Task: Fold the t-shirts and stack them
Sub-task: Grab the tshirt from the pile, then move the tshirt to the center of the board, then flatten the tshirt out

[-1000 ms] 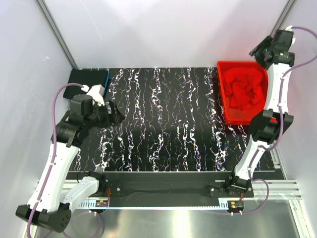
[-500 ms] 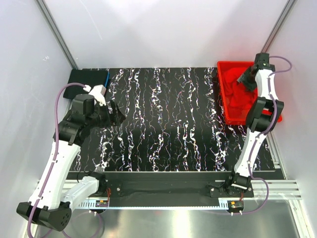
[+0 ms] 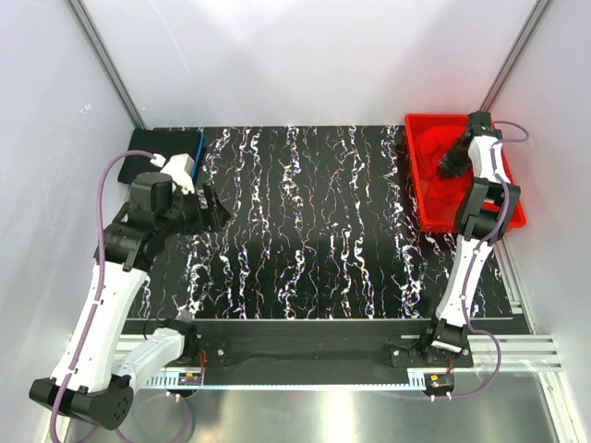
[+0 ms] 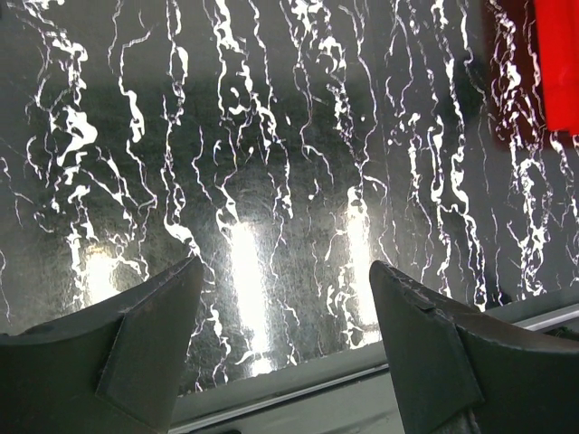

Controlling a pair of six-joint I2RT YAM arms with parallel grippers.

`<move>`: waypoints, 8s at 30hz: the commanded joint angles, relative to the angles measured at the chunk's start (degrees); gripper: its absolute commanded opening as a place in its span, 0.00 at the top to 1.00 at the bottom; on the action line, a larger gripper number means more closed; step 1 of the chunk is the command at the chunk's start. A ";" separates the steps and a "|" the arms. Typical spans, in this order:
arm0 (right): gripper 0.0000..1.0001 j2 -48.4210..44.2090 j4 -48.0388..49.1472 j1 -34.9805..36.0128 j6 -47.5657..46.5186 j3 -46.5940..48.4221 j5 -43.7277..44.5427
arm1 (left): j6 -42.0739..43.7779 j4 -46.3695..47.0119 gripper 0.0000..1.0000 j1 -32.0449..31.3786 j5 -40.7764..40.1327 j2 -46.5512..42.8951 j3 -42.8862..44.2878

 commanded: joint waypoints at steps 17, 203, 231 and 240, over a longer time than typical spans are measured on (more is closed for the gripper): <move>1.00 -30.47 10.37 -0.54 13.15 5.03 -15.15 | 0.66 1.43 0.21 -3.07 1.50 0.38 2.44; 0.59 -47.12 11.80 29.79 0.94 -77.60 -18.26 | -17.18 0.12 0.17 -17.22 -15.20 19.30 -3.79; 0.63 -47.73 3.71 29.53 -2.31 -62.74 -0.76 | -27.29 -9.56 0.25 -33.20 -15.01 2.75 -12.68; 0.48 -54.23 -2.43 29.53 -3.19 -63.01 1.27 | -30.45 -6.47 0.38 -61.65 -18.35 20.55 -8.65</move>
